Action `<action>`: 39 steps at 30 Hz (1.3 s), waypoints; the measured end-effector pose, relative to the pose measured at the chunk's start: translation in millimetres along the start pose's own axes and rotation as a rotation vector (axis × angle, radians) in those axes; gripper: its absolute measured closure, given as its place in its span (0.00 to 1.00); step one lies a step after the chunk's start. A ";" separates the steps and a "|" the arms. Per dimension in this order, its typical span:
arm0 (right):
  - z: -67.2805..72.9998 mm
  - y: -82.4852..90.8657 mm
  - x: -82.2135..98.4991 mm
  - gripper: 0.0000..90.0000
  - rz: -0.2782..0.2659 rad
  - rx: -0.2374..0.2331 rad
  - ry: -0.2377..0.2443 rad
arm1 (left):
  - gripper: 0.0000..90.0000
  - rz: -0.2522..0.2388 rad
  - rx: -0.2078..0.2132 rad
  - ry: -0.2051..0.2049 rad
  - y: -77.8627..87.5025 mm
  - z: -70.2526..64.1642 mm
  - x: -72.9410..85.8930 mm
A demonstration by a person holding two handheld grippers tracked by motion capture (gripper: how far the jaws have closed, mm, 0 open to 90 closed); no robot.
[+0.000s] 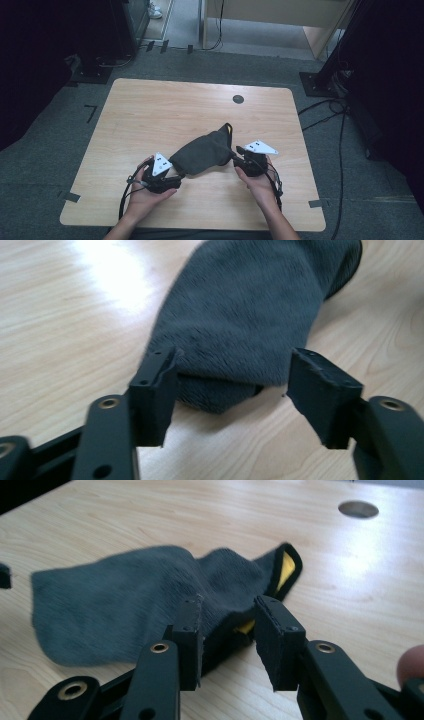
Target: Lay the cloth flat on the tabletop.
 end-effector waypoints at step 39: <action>4.2 -9.0 12.5 0.62 0.031 -0.087 -0.071 | 0.88 0.064 -0.052 -0.011 -36.2 -5.2 -4.2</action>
Point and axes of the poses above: each handheld gripper's, and its own axes: y roughly backward along the jaws, x roughly out of its underside, z roughly to its left, the point moved 3 cm from there along -y, roughly forward along the jaws, and after that the axes turned 6 degrees about -z, right-handed, at the moved point
